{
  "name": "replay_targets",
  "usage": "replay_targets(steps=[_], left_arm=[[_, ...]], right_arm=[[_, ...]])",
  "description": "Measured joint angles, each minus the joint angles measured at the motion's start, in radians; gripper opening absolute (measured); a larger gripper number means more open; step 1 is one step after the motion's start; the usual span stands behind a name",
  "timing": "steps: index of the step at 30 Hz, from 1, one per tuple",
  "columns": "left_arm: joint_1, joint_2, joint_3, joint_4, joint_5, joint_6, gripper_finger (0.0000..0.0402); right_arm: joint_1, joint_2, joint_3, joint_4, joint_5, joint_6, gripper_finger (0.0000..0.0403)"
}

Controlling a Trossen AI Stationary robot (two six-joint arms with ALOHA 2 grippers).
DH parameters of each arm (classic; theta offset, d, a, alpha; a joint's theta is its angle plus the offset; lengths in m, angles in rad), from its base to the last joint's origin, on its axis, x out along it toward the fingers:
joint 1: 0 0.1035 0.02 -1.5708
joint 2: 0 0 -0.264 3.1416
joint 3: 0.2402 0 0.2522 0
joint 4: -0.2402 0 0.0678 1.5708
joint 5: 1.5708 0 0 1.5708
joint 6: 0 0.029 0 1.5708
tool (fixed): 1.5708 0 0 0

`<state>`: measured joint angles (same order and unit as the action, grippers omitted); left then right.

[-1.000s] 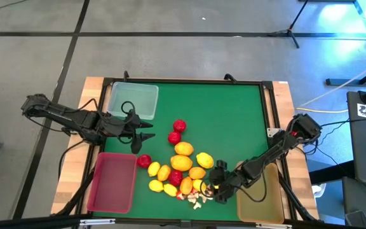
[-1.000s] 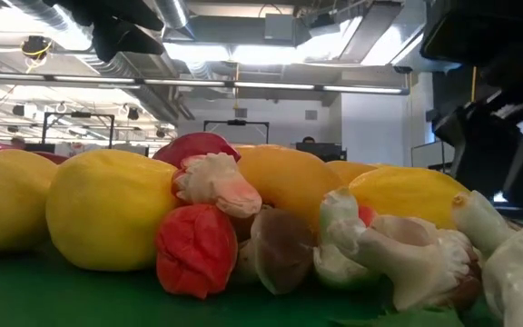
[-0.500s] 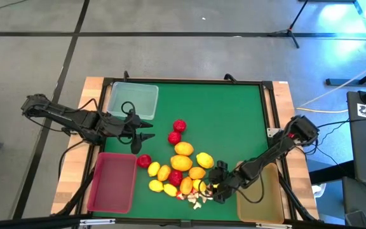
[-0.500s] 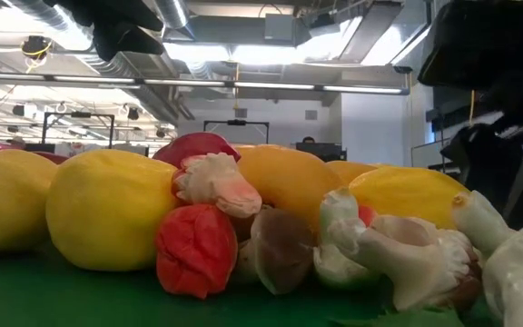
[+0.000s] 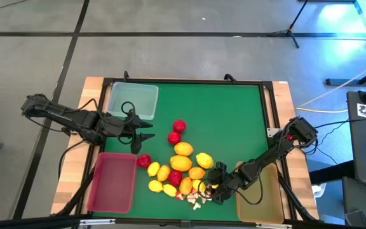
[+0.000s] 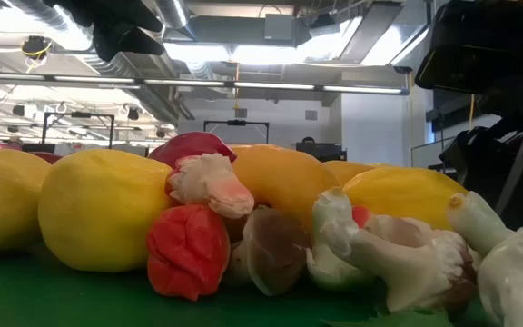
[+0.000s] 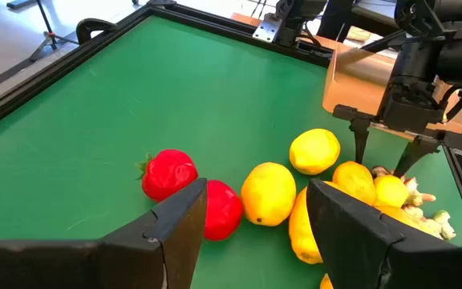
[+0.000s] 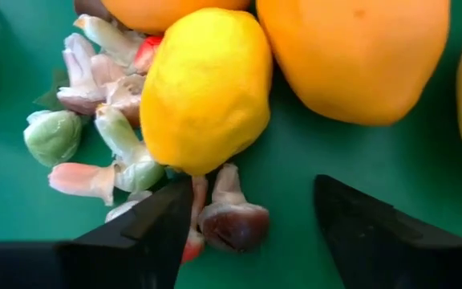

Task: Sort produce into baskets
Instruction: Put the brown mushroom into the white bin

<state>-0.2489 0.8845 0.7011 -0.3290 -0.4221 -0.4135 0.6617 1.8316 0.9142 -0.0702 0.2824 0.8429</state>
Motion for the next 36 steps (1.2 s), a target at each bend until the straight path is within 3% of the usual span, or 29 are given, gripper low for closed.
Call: replay_targets(steps=[10,15,27,36], left_arm=[[0.000,0.000,0.000,0.000,0.000,0.009,0.0210],[0.000,0.000,0.000,0.000,0.000,0.009,0.0210],[0.000,-0.027,0.001,0.091,0.011,0.032,0.0210],[0.000,-0.155,0.001,0.101,0.022,0.096,0.0210]], right_arm=[[-0.001,0.001,-0.002,-0.015,0.005,0.006,0.0118],[-0.002,0.001,-0.002,-0.013,0.005,0.006,0.0074],[-0.010,-0.102,-0.005,-0.024,-0.005,-0.039,0.0077],[-0.129,-0.228,-0.004,-0.059,0.027,-0.168,0.0077]])
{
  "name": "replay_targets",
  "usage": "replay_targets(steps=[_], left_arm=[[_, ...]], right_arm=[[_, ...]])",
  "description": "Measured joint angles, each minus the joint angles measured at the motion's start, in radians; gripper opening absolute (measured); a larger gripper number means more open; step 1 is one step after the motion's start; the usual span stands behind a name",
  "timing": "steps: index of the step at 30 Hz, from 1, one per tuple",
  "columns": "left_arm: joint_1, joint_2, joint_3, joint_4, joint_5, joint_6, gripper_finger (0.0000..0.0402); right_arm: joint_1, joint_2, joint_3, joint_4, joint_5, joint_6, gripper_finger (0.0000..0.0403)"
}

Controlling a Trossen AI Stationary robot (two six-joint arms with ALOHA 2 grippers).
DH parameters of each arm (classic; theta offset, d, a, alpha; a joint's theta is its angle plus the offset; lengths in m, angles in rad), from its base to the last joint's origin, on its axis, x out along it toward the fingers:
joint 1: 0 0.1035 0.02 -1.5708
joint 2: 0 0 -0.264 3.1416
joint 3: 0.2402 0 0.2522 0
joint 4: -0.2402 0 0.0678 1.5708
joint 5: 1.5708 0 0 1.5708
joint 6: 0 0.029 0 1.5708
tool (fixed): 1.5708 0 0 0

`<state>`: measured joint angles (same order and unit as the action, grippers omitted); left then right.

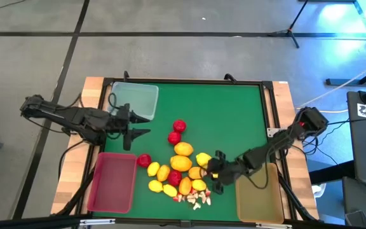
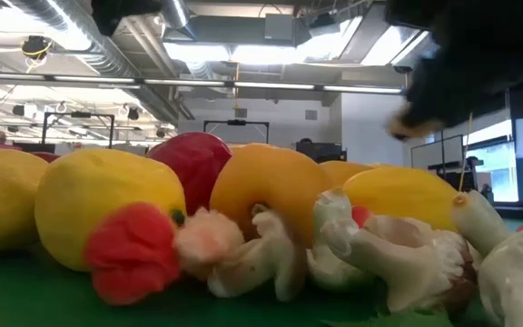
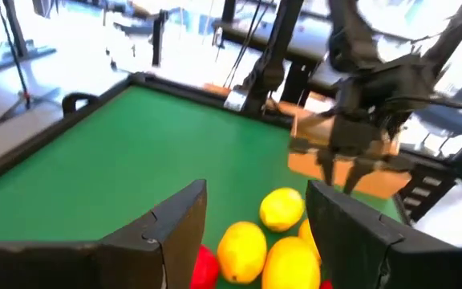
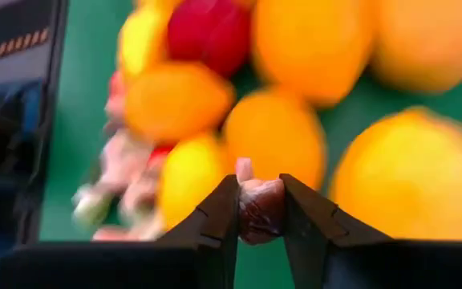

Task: Sort produce into baskets
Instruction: Put the brown mushroom into the white bin

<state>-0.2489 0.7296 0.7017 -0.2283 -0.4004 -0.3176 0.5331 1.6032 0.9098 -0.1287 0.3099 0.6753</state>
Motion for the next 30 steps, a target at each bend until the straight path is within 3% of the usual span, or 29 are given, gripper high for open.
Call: replay_targets(steps=[11,23,30], left_arm=[[0.000,-0.133,0.000,-0.065,-0.039,0.058,0.0210],[0.000,-0.181,0.000,-0.101,-0.104,0.101,0.0210],[0.000,-0.187,0.000,-0.103,-0.109,0.111,0.0210]], right_arm=[[-0.246,-0.005,0.008,0.118,0.012,-0.247,0.0078],[-0.445,0.007,0.181,0.133,0.008,-0.462,0.0078],[-0.529,0.165,0.329,0.240,-0.046,-0.578,0.0078]])
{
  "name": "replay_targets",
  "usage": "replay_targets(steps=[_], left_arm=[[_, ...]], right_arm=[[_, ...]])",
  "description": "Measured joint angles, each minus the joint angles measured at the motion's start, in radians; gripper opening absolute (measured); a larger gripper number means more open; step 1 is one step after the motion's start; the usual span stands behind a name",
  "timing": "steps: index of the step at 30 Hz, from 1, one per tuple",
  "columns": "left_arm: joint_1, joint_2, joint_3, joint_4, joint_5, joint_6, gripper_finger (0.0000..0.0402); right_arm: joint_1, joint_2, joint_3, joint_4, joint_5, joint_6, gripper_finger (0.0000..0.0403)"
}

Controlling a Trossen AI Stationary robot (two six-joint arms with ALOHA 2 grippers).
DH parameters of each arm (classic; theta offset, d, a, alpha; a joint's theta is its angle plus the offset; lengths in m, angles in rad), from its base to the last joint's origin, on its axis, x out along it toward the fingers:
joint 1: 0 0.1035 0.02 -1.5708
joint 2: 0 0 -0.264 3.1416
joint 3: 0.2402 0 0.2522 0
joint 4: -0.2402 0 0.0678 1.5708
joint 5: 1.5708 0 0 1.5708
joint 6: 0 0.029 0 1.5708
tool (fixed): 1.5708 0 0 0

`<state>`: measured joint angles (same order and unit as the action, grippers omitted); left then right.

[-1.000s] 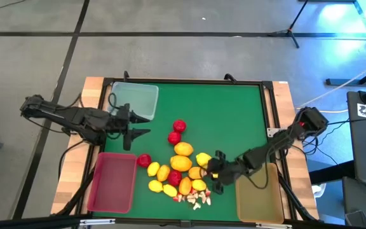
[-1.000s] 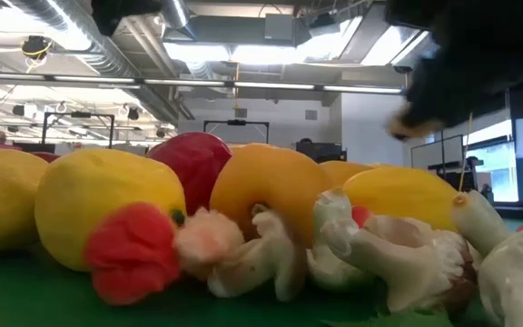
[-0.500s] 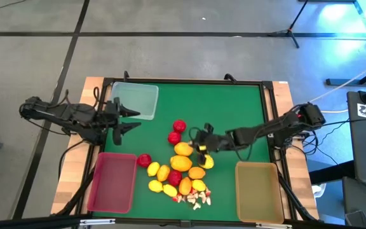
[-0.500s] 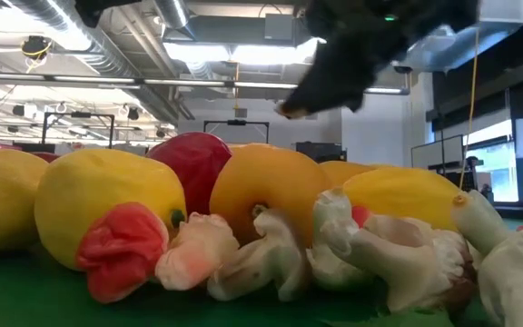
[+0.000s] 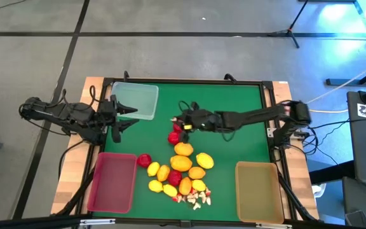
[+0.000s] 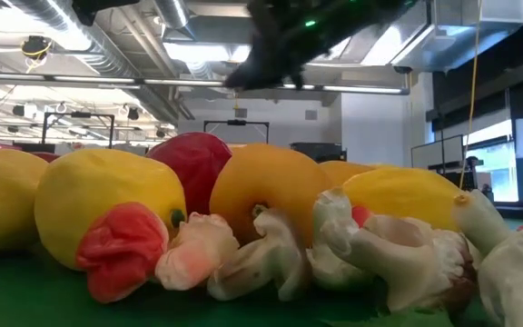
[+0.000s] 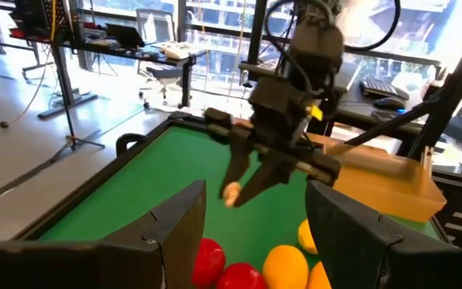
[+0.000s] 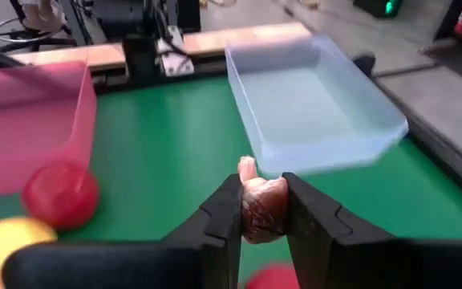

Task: Sort produce into baskets
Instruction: Put the brown mushroom into the white bin

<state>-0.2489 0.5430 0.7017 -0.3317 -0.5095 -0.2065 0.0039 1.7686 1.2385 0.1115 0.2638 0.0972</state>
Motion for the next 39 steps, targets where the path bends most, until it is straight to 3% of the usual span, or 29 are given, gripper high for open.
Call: replay_targets(steps=[8,12,16,22,39], left_arm=[[0.001,-0.001,0.000,0.006,-0.002,0.005,0.0210],[0.001,-0.001,0.000,0.003,-0.002,0.005,0.0210],[0.001,-0.002,0.000,-0.005,-0.002,0.002,0.0210],[0.001,0.000,0.000,-0.009,-0.012,-0.005,0.0210],[0.025,0.083,-0.013,-0.102,-0.089,-0.099,0.0210]], right_arm=[[-0.064,0.242,0.321,-0.008,-0.049,-0.080,0.0078],[-0.079,0.309,0.406,-0.039,-0.054,-0.082,0.0078],[-0.078,0.314,0.420,-0.054,-0.101,-0.098,0.0078],[-0.076,0.290,0.420,-0.137,-0.099,-0.110,0.0078],[-0.075,0.261,0.420,-0.164,-0.152,-0.113,0.0078]])
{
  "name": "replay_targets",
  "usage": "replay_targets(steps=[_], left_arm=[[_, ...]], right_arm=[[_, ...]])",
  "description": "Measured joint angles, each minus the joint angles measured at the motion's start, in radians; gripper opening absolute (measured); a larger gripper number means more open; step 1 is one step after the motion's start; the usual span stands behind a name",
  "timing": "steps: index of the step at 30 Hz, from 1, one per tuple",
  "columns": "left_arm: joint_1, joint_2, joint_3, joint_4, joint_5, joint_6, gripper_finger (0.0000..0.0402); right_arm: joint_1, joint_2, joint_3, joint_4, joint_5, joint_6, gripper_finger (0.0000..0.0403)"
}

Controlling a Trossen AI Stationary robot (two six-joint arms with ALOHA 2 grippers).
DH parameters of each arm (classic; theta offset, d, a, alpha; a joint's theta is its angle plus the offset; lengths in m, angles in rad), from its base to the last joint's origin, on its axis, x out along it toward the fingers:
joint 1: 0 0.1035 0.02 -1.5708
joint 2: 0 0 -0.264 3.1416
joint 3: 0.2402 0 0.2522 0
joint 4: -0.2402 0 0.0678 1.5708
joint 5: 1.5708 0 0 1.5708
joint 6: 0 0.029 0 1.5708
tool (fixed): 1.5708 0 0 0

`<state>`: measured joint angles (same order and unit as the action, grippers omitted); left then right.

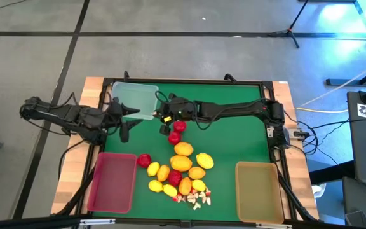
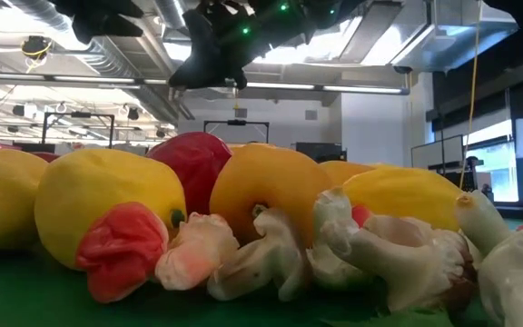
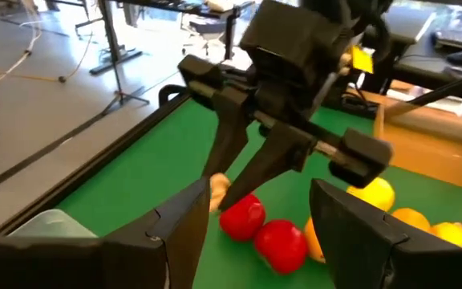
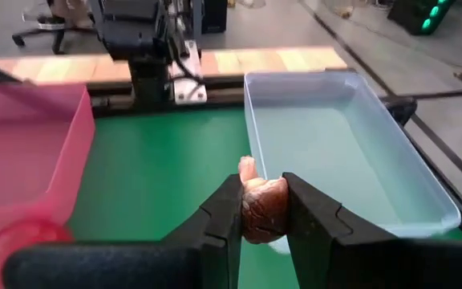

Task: Sort produce into baskets
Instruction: Put the brown mushroom into the white bin

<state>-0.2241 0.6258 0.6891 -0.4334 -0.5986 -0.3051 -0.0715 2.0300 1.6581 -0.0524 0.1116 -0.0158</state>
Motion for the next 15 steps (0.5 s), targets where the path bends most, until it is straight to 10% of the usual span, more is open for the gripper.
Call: replay_targets(steps=[15], left_arm=[[0.024,0.046,0.000,-0.004,-0.002,0.053,0.0274]], right_arm=[[0.000,-0.087,0.000,-0.138,0.000,-0.046,0.0078]])
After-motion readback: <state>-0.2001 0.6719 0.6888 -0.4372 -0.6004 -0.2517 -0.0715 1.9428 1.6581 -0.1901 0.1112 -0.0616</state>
